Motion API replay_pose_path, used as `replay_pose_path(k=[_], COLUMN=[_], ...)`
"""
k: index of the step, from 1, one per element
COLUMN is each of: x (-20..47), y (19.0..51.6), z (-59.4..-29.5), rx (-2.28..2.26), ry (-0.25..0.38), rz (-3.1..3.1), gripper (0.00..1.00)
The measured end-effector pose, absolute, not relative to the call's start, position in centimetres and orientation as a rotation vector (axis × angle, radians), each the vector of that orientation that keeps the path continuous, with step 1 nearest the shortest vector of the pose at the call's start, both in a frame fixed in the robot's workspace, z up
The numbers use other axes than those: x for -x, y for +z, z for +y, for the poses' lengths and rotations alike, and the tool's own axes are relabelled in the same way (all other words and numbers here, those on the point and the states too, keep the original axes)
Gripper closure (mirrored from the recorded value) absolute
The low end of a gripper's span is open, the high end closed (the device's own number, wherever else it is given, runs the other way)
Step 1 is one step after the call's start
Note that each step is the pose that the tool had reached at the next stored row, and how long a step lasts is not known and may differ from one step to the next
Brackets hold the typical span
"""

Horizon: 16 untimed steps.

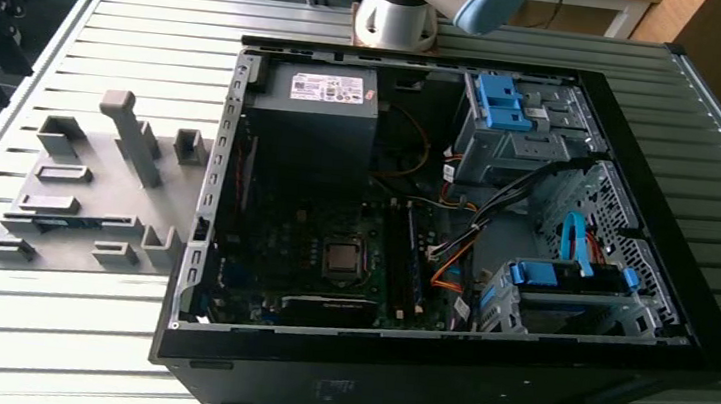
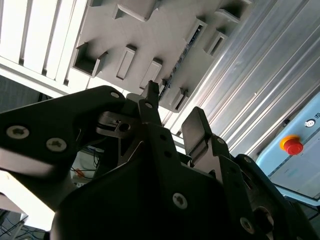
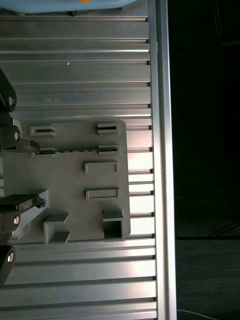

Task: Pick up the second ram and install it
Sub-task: 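Pick up the second ram and move it above second insertion slot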

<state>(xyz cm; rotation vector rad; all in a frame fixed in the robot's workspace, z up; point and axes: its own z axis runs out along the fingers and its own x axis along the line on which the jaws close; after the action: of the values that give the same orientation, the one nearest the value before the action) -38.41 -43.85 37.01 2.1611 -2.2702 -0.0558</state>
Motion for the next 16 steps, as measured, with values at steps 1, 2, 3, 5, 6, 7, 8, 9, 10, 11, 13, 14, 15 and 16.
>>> replay_pose_path(k=[1,2,3,5,6,7,8,9,10,11,13,14,15,16], x=[38.41,38.41,38.41,38.41,38.41,38.41,38.41,38.41,38.42,38.43,38.45,38.46,38.46,38.47], y=[37.0,37.0,37.0,36.99,36.99,36.98,36.96,36.92,36.87,36.81,36.66,36.55,36.44,36.31], z=[-43.85,-43.85,-43.85,-43.85,-43.85,-43.85,-43.85,-43.85,-43.86,-43.87,-43.91,-43.93,-43.96,-44.0], rx=[-2.161,-2.161,-2.161,-2.161,-2.161,-2.161,-2.161,-2.161,-2.161,-2.161,-2.161,-2.161,-2.161,-2.161], ry=[-0.056,-0.056,-0.056,-0.056,-0.056,-0.056,-0.056,-0.056,-0.056,-0.056,-0.056,-0.056,-0.056,-0.056], rz=[-2.27,-2.27,-2.27,-2.27,-2.27,-2.27,-2.27,-2.27,-2.27,-2.27,-2.27,-2.27,-2.27,-2.27], gripper=[0.54,0.54,0.54,0.54,0.54,0.54,0.54,0.54,0.54,0.54,0.54,0.54,0.54,0.54])
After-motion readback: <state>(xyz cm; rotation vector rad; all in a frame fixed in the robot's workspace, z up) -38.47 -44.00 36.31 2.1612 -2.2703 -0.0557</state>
